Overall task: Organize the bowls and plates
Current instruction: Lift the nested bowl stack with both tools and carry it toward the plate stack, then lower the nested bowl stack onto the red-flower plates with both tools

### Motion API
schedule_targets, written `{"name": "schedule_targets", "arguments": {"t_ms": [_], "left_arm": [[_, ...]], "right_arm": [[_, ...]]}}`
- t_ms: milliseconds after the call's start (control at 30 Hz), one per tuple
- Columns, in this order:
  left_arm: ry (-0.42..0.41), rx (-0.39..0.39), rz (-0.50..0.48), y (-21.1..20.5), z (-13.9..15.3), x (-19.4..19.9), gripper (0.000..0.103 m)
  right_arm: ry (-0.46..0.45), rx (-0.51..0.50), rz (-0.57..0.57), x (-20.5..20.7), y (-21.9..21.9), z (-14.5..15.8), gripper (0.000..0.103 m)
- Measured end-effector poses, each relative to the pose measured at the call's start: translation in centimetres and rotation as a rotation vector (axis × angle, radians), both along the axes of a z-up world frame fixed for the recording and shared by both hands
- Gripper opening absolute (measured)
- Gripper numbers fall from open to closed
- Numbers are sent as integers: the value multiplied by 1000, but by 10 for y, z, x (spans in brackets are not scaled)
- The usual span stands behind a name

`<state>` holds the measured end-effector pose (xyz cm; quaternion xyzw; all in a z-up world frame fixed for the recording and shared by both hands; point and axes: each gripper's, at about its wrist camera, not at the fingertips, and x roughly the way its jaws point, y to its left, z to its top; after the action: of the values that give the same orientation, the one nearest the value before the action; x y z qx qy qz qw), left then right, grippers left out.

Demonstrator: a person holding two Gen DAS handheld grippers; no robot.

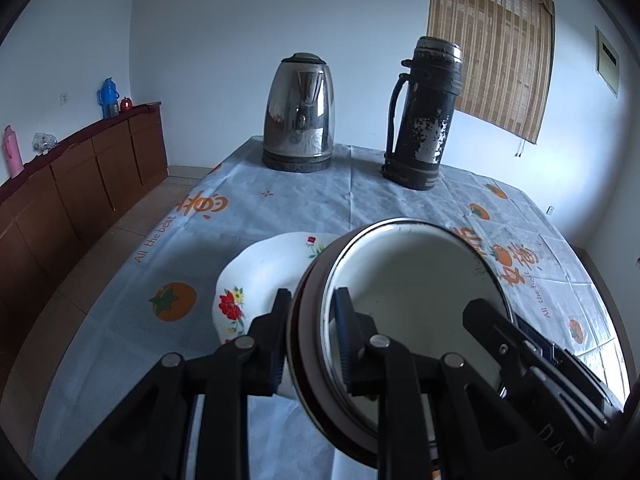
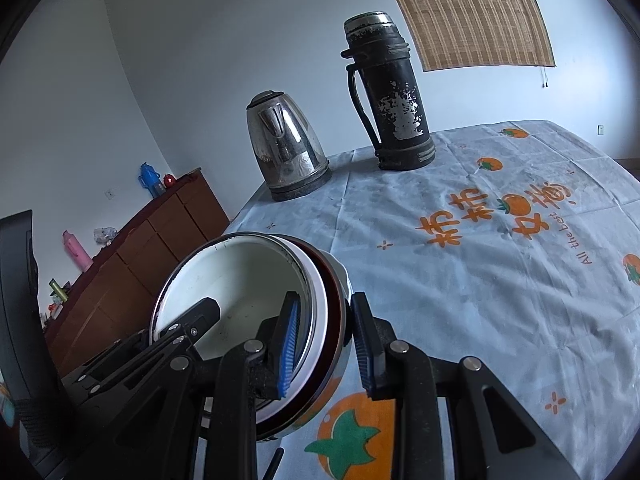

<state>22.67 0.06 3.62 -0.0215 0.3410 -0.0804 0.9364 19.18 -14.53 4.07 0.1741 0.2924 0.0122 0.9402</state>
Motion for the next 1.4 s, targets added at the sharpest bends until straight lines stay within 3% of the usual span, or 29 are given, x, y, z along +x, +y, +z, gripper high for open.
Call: {"name": "schedule_targets", "arguments": {"t_ms": [767,1400], "left_arm": [[54,-33,-1,-2,-12,44,19],[114,-34,38,10,-29,64,19]], "right_arm": [[45,2,-31,42,-2,-7,29],[103,-5,7,72,7,-24,28]]}}
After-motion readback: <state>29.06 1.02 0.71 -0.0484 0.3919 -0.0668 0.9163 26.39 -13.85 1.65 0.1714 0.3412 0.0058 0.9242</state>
